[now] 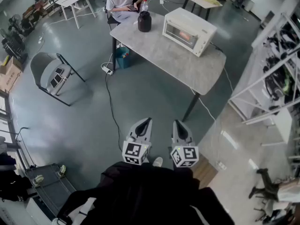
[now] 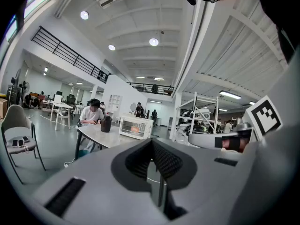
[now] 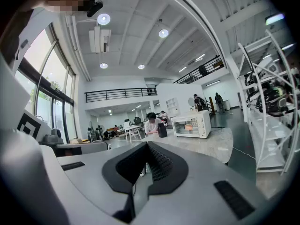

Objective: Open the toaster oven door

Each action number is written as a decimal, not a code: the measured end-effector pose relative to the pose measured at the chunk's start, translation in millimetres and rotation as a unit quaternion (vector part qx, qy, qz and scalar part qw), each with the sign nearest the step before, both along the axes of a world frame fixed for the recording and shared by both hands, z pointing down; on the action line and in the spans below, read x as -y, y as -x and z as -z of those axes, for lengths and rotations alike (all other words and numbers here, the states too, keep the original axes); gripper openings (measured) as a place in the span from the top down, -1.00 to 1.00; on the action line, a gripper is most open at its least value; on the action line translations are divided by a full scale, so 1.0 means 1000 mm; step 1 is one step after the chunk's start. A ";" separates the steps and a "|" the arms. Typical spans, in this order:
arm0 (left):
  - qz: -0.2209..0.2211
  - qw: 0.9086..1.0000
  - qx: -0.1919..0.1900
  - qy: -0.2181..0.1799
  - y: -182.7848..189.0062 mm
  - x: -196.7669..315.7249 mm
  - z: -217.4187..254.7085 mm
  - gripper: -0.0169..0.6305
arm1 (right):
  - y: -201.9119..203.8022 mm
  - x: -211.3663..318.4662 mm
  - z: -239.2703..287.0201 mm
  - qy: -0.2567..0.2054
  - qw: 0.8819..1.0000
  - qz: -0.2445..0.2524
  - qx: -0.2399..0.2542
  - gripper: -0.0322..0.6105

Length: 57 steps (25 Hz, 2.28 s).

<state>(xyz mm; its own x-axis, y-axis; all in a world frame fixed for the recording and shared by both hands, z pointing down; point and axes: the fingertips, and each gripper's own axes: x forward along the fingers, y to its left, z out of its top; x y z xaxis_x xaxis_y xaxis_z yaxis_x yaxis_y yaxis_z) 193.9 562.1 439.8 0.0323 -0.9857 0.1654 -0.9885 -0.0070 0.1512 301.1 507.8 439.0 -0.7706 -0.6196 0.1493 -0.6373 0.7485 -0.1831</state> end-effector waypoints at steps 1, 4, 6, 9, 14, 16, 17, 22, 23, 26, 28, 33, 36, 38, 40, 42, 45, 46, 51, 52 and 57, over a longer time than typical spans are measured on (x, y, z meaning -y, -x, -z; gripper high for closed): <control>0.003 1.000 -0.008 0.000 0.000 -0.001 0.001 0.94 | 0.001 -0.001 -0.001 0.000 1.000 0.001 0.000 0.89; 0.003 1.000 -0.011 -0.002 0.002 -0.003 0.000 0.94 | 0.003 -0.004 -0.004 -0.001 1.000 0.004 -0.001 0.89; -0.002 1.000 0.002 -0.003 0.007 -0.004 -0.003 0.94 | 0.006 -0.006 -0.005 -0.002 1.000 0.003 -0.003 0.89; -0.006 1.000 0.002 -0.005 0.013 -0.003 -0.002 0.94 | 0.012 -0.005 -0.001 -0.005 1.000 0.000 -0.004 0.89; -0.014 1.000 -0.001 -0.014 0.026 0.001 -0.003 0.94 | 0.021 0.000 -0.001 -0.004 1.000 -0.009 0.014 0.89; -0.016 1.000 -0.004 -0.018 0.029 0.003 -0.005 0.94 | 0.025 0.000 0.000 -0.006 1.000 -0.010 0.017 0.89; -0.018 1.000 -0.006 -0.020 0.030 0.004 -0.005 0.94 | 0.027 0.000 0.000 -0.008 1.000 -0.012 0.016 0.89; -0.029 0.999 -0.017 -0.023 0.039 0.003 -0.001 0.94 | 0.042 -0.001 0.005 -0.015 1.000 -0.021 0.010 0.89; -0.030 0.999 -0.020 -0.023 0.041 0.003 -0.002 0.94 | 0.045 0.000 0.006 -0.016 1.000 -0.022 0.009 0.89; -0.030 0.999 -0.018 -0.027 0.049 0.007 -0.003 0.94 | 0.053 0.005 0.003 -0.016 1.000 -0.020 0.004 0.89; -0.031 0.999 -0.011 -0.030 0.054 0.013 -0.003 0.94 | 0.059 0.010 0.005 -0.020 1.000 -0.021 0.007 0.89; -0.033 0.999 -0.004 -0.033 0.064 0.034 0.001 0.94 | 0.071 0.031 0.008 -0.030 0.999 -0.030 0.010 0.89; -0.028 0.999 -0.014 -0.033 0.075 0.048 0.005 0.94 | 0.081 0.046 0.007 -0.028 0.999 -0.032 0.017 0.89; -0.026 0.999 -0.019 -0.034 0.083 0.062 0.007 0.94 | 0.089 0.058 0.005 -0.026 0.999 -0.030 0.021 0.89; -0.031 0.999 -0.007 -0.033 0.090 0.078 0.003 0.94 | 0.098 0.074 0.002 -0.029 0.999 -0.031 0.019 0.89; -0.036 0.999 0.006 -0.032 0.099 0.097 -0.002 0.94 | 0.107 0.093 -0.002 -0.029 0.999 -0.034 0.015 0.89; -0.037 0.999 0.011 -0.029 0.120 0.132 -0.007 0.94 | 0.125 0.131 -0.010 -0.027 0.999 -0.035 0.015 0.89; -0.036 0.999 0.012 -0.028 0.128 0.146 -0.010 0.94 | 0.133 0.145 -0.013 -0.026 0.999 -0.035 0.015 0.89; -0.039 0.999 0.022 -0.015 0.160 0.227 -0.020 0.94 | 0.161 0.224 -0.023 -0.010 0.999 -0.039 0.005 0.89; -0.041 0.999 0.024 -0.011 0.164 0.245 -0.020 0.94 | 0.165 0.242 -0.023 -0.005 0.999 -0.041 0.005 0.89; -0.049 0.998 0.033 -0.004 0.193 0.334 -0.012 0.94 | 0.193 0.329 -0.015 0.003 0.999 -0.052 0.012 0.89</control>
